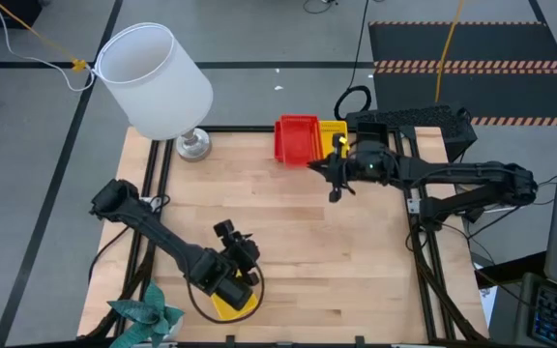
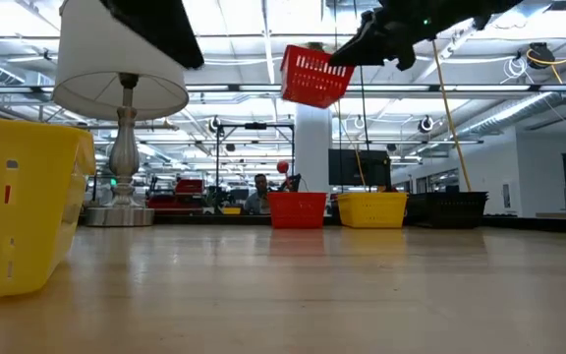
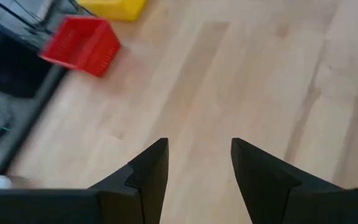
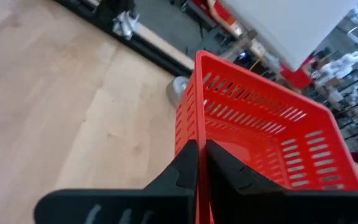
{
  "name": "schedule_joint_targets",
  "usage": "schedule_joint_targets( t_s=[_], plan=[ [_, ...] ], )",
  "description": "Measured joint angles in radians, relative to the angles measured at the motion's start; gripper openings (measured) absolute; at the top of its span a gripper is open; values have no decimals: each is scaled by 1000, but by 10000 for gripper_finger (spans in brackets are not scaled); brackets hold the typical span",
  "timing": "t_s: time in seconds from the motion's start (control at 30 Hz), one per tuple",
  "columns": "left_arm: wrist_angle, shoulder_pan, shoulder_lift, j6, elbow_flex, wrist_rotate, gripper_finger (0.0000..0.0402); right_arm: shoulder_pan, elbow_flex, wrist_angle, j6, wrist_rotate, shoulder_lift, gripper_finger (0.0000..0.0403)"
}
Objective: Stack baskets by color
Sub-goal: Stack the bottom red bin on top of the red bin
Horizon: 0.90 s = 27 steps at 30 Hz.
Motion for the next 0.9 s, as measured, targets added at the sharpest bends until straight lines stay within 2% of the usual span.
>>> schedule_joint_targets(
  t_s=[0.23,0.37,0.5,0.7,0.9],
  plan=[
    [446,-3,0,131,-138,105,177,-125,0,106,-9,-136,24,8],
    [636,-11,0,218,-198,114,177,-181,17,132,-1,-186,44,8],
    [690,-4,0,283,-233,90,177,-224,65,134,-6,-242,106,9],
    [698,36,0,324,-262,84,177,-275,154,135,-3,-243,246,9],
    [727,66,0,341,-337,64,177,-320,168,148,-1,-245,357,9]
  ],
)
